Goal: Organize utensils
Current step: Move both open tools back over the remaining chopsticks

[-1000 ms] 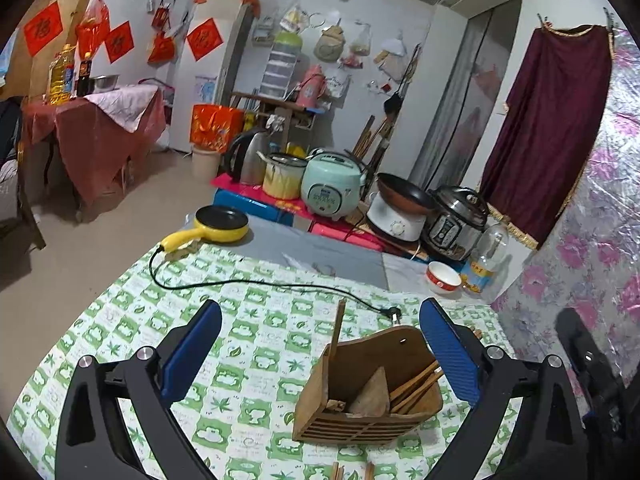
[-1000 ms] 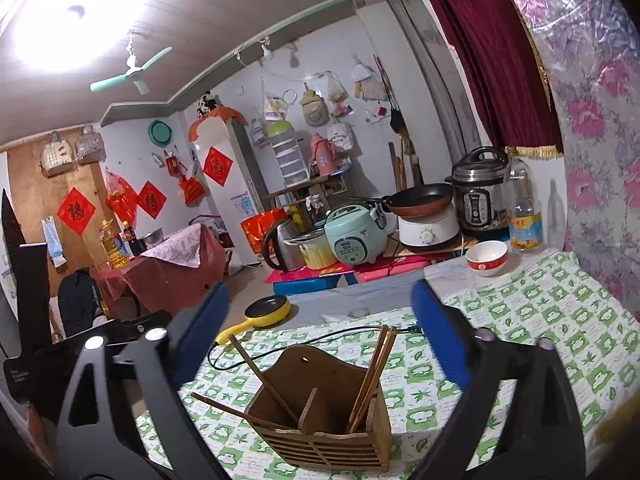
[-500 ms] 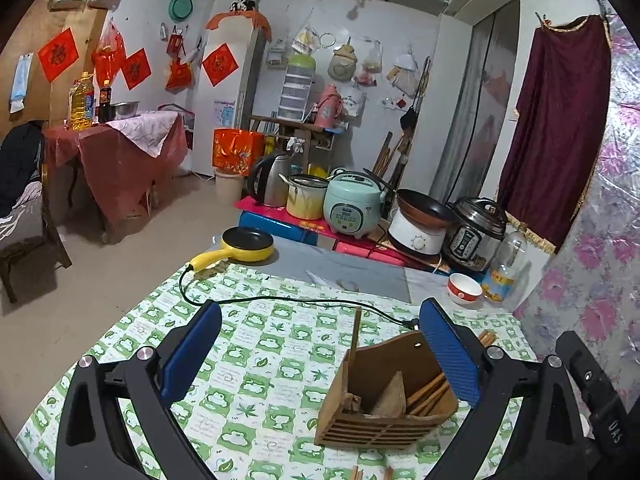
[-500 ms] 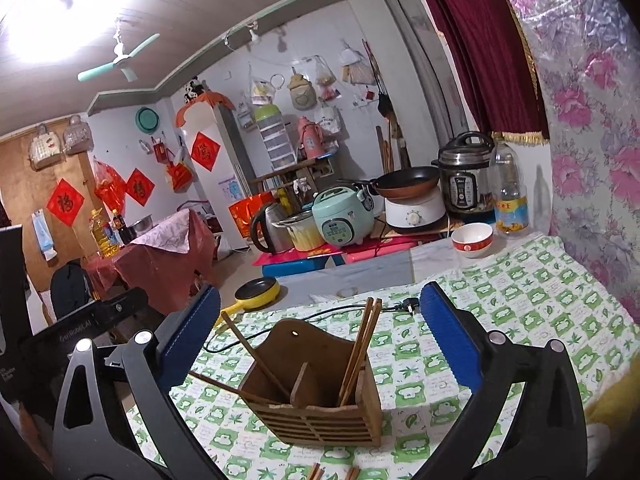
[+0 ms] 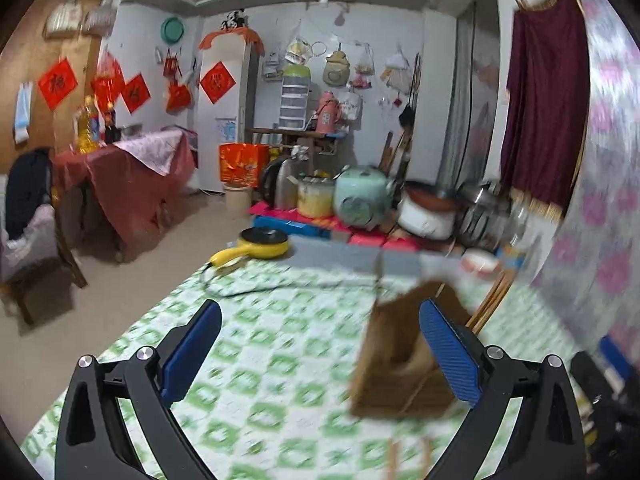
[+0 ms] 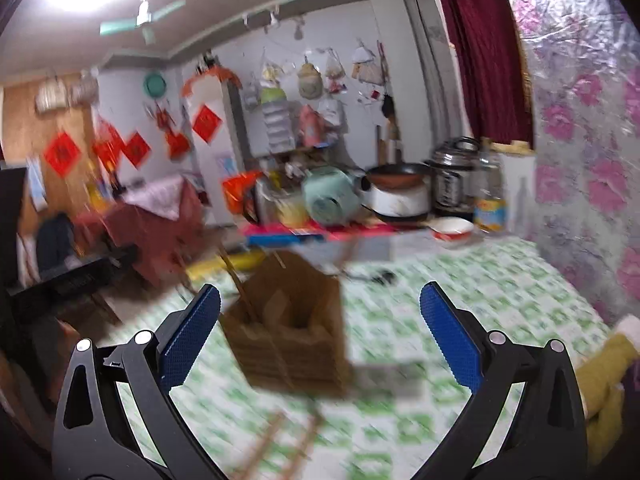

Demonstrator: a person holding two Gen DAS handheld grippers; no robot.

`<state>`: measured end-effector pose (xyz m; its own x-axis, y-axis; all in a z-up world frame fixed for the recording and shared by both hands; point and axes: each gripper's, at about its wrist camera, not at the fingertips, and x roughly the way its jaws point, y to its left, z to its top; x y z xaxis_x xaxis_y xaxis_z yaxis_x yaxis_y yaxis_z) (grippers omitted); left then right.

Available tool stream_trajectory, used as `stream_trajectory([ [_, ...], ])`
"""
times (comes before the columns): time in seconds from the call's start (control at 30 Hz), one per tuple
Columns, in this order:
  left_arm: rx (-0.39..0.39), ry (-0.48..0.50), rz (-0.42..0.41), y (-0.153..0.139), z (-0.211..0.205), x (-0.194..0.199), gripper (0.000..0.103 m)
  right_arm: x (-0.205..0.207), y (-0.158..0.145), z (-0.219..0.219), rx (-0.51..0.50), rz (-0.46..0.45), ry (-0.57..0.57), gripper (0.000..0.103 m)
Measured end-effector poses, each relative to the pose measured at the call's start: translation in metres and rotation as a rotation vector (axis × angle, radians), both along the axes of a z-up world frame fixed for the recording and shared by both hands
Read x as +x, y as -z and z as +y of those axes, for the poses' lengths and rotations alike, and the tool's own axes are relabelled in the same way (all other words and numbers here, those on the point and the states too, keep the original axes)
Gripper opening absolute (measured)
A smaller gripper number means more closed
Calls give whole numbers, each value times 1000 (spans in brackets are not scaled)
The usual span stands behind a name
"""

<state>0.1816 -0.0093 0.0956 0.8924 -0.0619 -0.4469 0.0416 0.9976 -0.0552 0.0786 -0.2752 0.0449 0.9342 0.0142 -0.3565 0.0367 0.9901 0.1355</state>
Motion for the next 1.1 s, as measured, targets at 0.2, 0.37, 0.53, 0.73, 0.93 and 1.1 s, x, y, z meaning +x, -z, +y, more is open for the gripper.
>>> stream_trajectory([
  [0.2,147,85,212,88,2,-20,97,-10,79,-3,-158,274,-2,97],
  [0.37,138,205,356,120,4,-28,97,-17,87,-12,-50,336,-65,97],
  [0.53,109,350,468,143,5,-44,97,-14,94,-14,-30,381,-59,97],
  [0.73,131,500,526,155,-9,-60,97,-12,97,-14,-23,396,-53,97],
  [0.93,194,592,532,160,-23,-74,97,-10,98,-18,6,411,-52,97],
  [1.1,261,584,556,170,-29,-74,98,-10,98,-20,22,412,-51,97],
])
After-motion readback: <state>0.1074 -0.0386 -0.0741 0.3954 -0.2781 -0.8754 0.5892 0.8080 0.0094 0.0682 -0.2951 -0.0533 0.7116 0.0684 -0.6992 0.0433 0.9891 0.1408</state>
